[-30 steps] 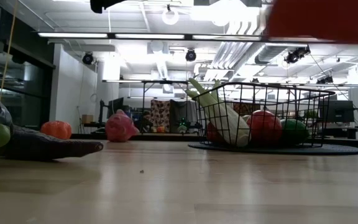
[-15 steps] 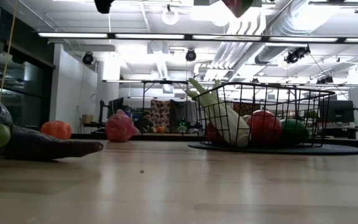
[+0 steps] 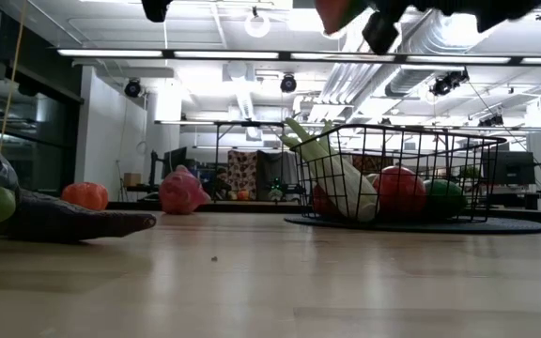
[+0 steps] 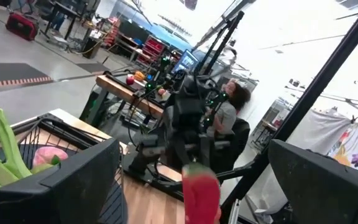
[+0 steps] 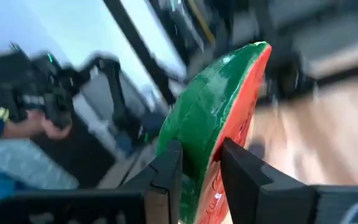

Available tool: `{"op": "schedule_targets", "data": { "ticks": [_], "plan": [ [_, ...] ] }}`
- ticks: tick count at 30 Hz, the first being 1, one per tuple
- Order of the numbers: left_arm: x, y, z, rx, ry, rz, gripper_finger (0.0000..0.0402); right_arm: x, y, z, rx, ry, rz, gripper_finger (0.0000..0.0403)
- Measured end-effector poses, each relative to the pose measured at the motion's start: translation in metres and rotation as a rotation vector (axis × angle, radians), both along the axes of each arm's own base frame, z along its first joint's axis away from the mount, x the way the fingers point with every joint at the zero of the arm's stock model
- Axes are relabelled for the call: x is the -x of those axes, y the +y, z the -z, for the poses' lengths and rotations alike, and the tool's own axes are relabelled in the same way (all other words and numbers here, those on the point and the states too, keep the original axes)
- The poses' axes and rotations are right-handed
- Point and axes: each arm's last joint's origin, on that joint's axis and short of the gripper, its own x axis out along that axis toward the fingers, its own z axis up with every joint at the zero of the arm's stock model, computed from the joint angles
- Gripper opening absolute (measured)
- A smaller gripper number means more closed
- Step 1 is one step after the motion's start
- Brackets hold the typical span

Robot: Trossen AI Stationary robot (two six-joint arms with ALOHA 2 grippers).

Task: Build produce basket
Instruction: Put the watermelon into the wire basket

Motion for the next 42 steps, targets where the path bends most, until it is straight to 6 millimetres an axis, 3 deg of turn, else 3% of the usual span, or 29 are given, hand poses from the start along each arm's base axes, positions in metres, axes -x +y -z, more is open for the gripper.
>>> {"op": "schedule_targets", "data": {
  "ticks": [6, 17, 22, 31, 36, 42],
  "plan": [
    [0.000, 0.000, 0.000, -0.037, 0.008, -0.004, 0.0400, 0.002, -0.012, -0.008, 0.142, -0.217, 0.052, 0.0078],
    [0.000, -0.002, 0.000, -0.341, 0.054, 0.022, 0.0400, 0.000, -0.013, -0.023, 0.336, -0.334, 0.107, 0.0078],
    [-0.006, -0.004, 0.004, -0.277, 0.053, 0.118, 0.0400, -0.001, -0.016, -0.029, 0.343, -0.347, 0.147, 0.0078],
    [-0.030, -0.003, 0.023, -0.190, 0.152, 0.047, 0.0388, -0.001, -0.027, -0.022, 0.348, -0.274, 0.142, 0.0078],
    [-0.031, -0.001, 0.024, -0.183, 0.166, -0.029, 0.0319, 0.001, -0.037, -0.022, 0.348, -0.276, 0.098, 0.0078],
    [-0.031, 0.000, 0.026, -0.182, 0.195, -0.070, 0.0154, 0.003, -0.049, -0.021, 0.350, -0.268, 0.084, 0.0078]
  ]
}}
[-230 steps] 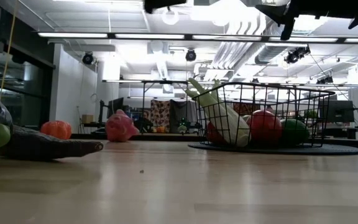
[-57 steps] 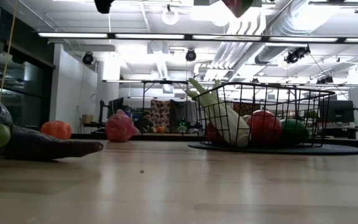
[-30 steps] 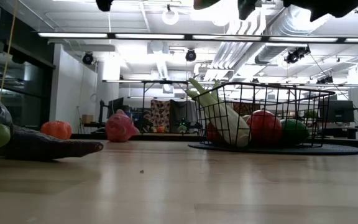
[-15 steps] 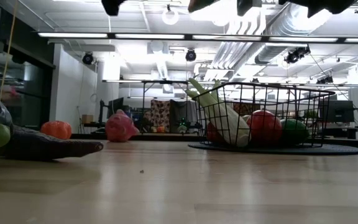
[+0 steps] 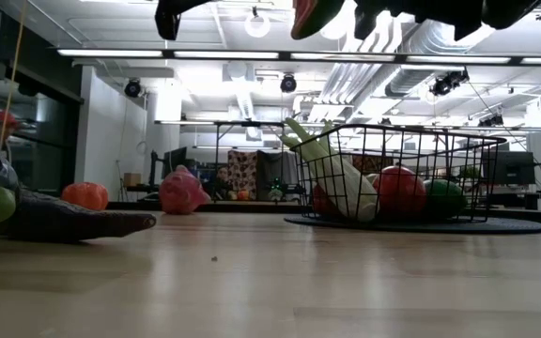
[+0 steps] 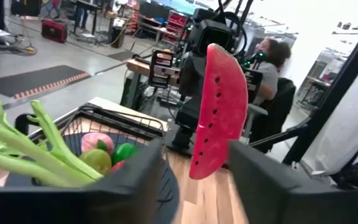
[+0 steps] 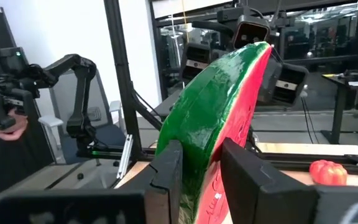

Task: Build produce basket
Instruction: Put the watermelon into the wire basket

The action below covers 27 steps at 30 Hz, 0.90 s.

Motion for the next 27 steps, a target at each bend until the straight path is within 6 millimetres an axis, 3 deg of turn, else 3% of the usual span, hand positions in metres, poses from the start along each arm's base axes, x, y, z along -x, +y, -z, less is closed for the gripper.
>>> {"op": "schedule_targets", "data": {
  "ticks": [3, 5, 9, 13, 16, 19, 27],
  "plan": [
    [0.000, 0.000, 0.001, 0.000, 0.012, -0.004, 0.0051, 0.001, -0.002, 0.000, -0.014, 0.004, -0.018, 0.0078],
    [0.000, 0.000, 0.001, -0.005, 0.013, -0.003, 0.0015, 0.001, -0.002, 0.000, -0.019, 0.006, -0.017, 0.0078],
    [0.000, -0.001, 0.001, -0.011, 0.014, -0.010, 0.0013, 0.001, -0.007, -0.013, -0.039, 0.077, 0.027, 0.0078],
    [0.000, -0.001, 0.001, -0.027, 0.019, -0.018, 0.0004, 0.005, -0.021, -0.034, -0.033, 0.390, 0.257, 0.0078],
    [0.000, 0.000, 0.001, -0.026, 0.022, -0.021, 0.0002, 0.012, -0.031, -0.042, 0.118, 0.670, 0.463, 0.0078],
    [0.000, 0.000, 0.002, -0.025, 0.031, -0.021, 0.0001, 0.019, -0.038, -0.043, 0.320, 0.886, 0.555, 0.0078],
    [0.000, -0.001, 0.005, -0.032, 0.060, -0.019, 0.0000, 0.029, -0.040, -0.007, 0.665, 1.338, 0.234, 0.0078]
  ]
}}
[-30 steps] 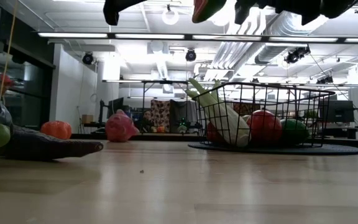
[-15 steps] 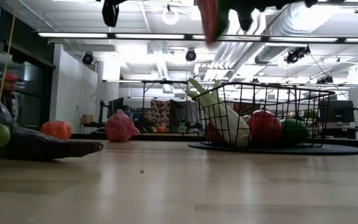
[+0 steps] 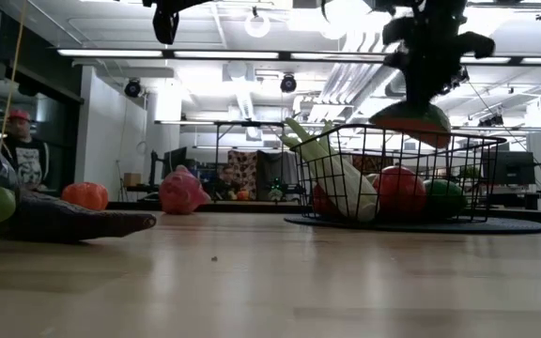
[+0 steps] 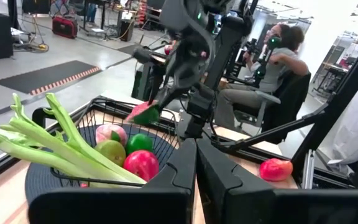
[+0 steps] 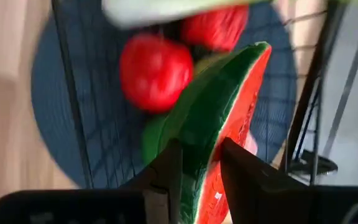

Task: Build produce basket
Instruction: Put the watermelon into the wire basket

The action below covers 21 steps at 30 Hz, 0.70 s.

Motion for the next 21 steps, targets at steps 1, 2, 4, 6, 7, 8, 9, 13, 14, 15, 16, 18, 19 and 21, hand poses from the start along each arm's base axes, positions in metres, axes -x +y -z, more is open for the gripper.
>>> {"op": "schedule_targets", "data": {
  "ticks": [1, 2, 4, 6, 7, 8, 9, 13, 14, 15, 16, 18, 19, 21],
  "plan": [
    [0.000, 0.000, 0.000, 0.000, 0.000, 0.000, 0.0001, -0.001, -0.001, 0.003, 0.004, 0.036, -0.018, 0.0078],
    [0.000, 0.000, 0.000, 0.000, 0.000, 0.000, 0.0001, -0.002, -0.001, 0.005, 0.000, 0.054, -0.021, 0.0078],
    [0.000, 0.000, 0.000, 0.000, 0.000, -0.001, 0.0000, -0.007, -0.002, 0.010, -0.025, 0.066, -0.016, 0.0078],
    [0.000, 0.000, 0.000, 0.000, 0.000, -0.001, 0.0000, -0.011, -0.003, 0.015, -0.054, 0.084, -0.019, 0.0078],
    [0.000, 0.000, 0.000, 0.000, 0.000, -0.001, 0.0000, -0.013, -0.003, 0.018, -0.065, 0.097, -0.024, 0.0078],
    [0.000, 0.000, 0.000, 0.000, 0.000, -0.001, 0.0000, -0.015, -0.004, 0.020, -0.069, 0.111, -0.030, 0.0078],
    [0.000, 0.000, 0.000, 0.000, 0.000, -0.001, 0.0000, -0.017, -0.005, 0.023, -0.073, 0.124, -0.031, 0.0078],
    [0.000, 0.000, 0.000, 0.000, 0.000, -0.001, 0.0000, -0.026, -0.008, 0.035, -0.093, 0.180, -0.029, 0.0081],
    [0.000, 0.000, 0.000, 0.000, 0.000, -0.001, 0.0000, -0.027, -0.008, 0.038, -0.098, 0.195, -0.027, 0.0085],
    [0.000, 0.000, 0.000, 0.000, 0.000, -0.001, 0.0000, -0.029, -0.009, 0.041, -0.104, 0.210, -0.026, 0.0091],
    [0.000, 0.000, 0.000, 0.001, 0.001, 0.000, 0.0000, -0.030, -0.009, 0.043, -0.109, 0.225, -0.027, 0.0099],
    [0.000, 0.000, 0.001, 0.003, 0.011, -0.001, 0.0000, -0.032, -0.008, 0.047, -0.114, 0.249, -0.034, 0.0120],
    [0.000, 0.000, 0.002, 0.004, 0.017, -0.001, 0.0000, -0.032, -0.007, 0.048, -0.109, 0.259, -0.036, 0.0133],
    [0.000, 0.000, 0.002, 0.004, 0.021, 0.000, 0.0000, -0.033, -0.005, 0.049, -0.077, 0.284, -0.043, 0.0162]
  ]
}}
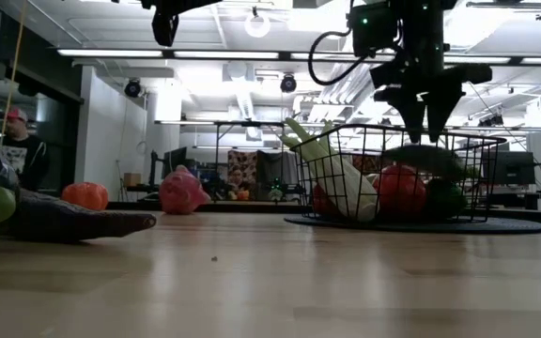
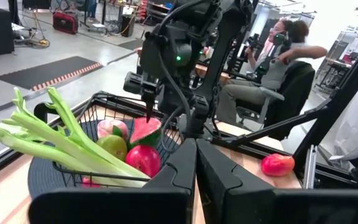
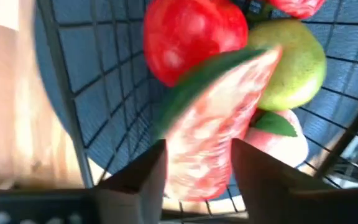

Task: Build produce basket
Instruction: Put the watermelon into the wire basket, then put the eggplant into the wire basket

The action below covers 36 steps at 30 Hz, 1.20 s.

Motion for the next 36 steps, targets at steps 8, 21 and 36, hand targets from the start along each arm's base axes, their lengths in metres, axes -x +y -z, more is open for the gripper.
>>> {"op": "schedule_targets", "data": {
  "ticks": [8, 21, 36],
  "plan": [
    [0.000, 0.000, 0.000, -0.003, 0.002, 0.000, 0.0000, 0.006, 0.007, -0.004, 0.089, 0.058, -0.015, 0.0260],
    [0.040, 0.000, -0.016, -0.060, 0.005, -0.026, 0.0000, 0.072, 0.027, -0.050, -0.178, -0.706, 0.565, 0.0268],
    [0.064, -0.004, -0.028, -0.104, -0.053, -0.027, 0.0003, 0.064, 0.065, -0.037, -0.501, -1.540, 0.342, 0.0268]
  ]
}}
